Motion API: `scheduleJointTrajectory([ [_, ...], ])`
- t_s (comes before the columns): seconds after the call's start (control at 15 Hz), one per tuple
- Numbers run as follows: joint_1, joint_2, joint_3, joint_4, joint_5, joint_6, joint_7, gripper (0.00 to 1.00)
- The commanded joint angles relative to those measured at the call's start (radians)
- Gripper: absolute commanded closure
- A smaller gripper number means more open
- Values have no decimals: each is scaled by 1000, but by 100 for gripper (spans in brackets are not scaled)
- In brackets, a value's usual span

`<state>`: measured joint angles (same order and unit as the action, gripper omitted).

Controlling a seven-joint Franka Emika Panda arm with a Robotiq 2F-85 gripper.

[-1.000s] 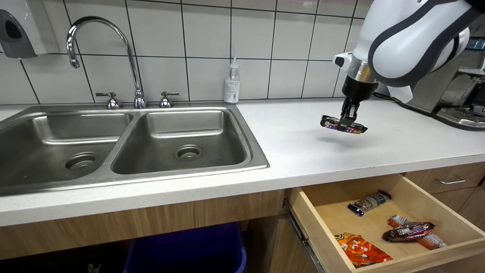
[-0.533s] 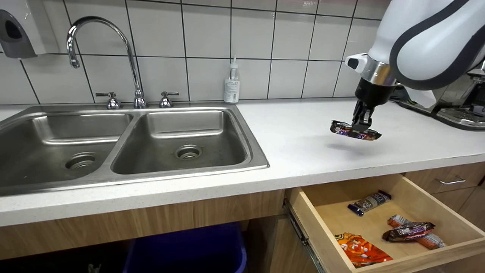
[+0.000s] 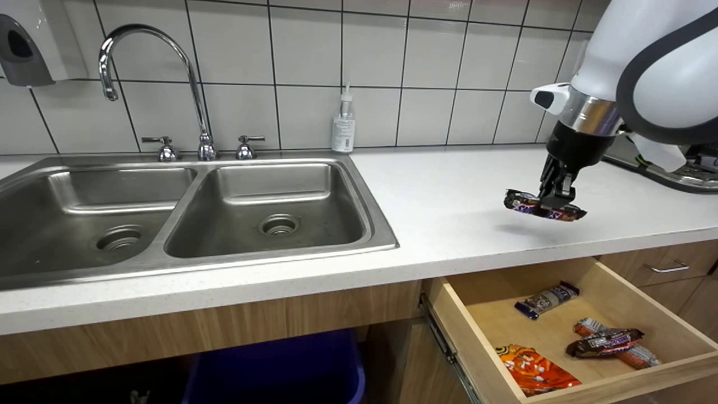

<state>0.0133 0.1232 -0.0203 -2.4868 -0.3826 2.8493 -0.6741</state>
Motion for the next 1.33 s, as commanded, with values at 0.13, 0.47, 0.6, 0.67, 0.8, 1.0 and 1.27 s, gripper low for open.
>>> scheduleJointTrajectory([
  [0.13,-15,-109,-9,-134,-53,46,24,96],
  [0.47,-21,-157,-23,-208,-84,57,29,96],
  [0.6,-25,-171,-28,-231,-93,54,24,96],
  [0.67,-27,-179,-32,-242,-100,53,27,96],
  [0.8,-32,-190,-36,-259,-116,49,28,96],
  [1.0,-34,-200,-55,-278,-166,44,47,96],
  [1.27,-37,-179,-73,-279,-229,30,71,96],
])
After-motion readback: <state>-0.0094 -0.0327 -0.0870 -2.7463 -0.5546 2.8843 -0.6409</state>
